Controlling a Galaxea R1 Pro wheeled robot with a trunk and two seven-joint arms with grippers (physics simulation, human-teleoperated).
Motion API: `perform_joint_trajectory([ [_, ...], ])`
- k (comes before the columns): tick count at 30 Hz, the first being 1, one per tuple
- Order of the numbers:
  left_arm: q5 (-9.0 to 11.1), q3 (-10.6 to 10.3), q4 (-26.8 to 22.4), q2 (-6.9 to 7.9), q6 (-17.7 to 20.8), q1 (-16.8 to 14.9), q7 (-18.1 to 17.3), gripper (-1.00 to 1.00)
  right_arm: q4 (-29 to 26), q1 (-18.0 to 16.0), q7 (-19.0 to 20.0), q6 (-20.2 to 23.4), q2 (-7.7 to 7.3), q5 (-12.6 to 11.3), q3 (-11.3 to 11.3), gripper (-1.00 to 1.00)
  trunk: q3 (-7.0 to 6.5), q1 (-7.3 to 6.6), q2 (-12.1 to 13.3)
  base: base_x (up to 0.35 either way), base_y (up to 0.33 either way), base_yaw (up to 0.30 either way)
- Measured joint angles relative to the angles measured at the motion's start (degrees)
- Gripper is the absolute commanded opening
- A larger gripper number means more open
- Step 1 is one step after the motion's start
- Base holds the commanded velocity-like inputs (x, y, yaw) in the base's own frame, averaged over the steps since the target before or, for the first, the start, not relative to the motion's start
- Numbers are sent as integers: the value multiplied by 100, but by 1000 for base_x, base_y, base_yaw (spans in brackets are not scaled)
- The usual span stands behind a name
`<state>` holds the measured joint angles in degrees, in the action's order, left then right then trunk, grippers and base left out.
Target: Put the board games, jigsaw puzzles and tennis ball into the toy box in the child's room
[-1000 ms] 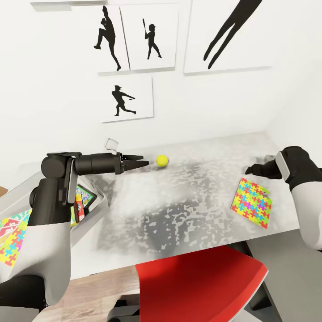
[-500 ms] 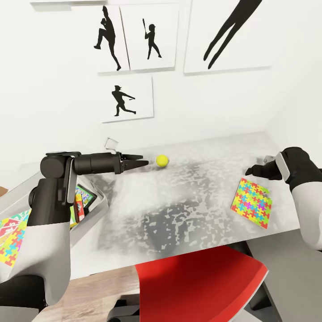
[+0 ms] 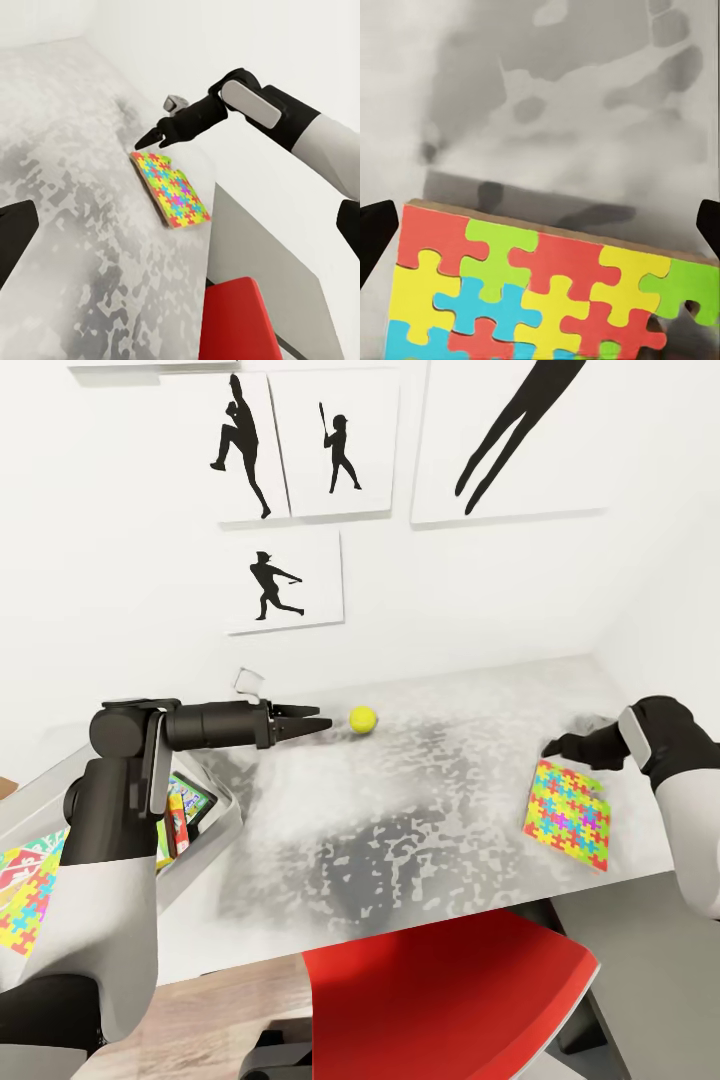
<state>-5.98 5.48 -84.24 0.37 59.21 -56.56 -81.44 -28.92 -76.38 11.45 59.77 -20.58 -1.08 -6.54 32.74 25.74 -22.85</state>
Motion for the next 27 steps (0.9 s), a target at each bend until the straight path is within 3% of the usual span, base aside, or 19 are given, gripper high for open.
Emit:
perform_joint_trajectory([
  [2, 0, 0, -1, 0, 2, -4, 0, 100, 69, 0, 42, 0, -59, -117, -19, 100, 0, 0, 0, 0, 0, 0],
  [7, -1, 0, -7, 0, 4, -9, -2, 100, 140, -1, 66, 0, -154, -104, -110, 100, 0, 0, 0, 0, 0, 0],
  [27, 0, 0, -8, -7, 13, -16, -9, 100, 155, -1, 64, 0, -178, -52, -199, 100, 0, 1, 0, -33, 0, 0],
])
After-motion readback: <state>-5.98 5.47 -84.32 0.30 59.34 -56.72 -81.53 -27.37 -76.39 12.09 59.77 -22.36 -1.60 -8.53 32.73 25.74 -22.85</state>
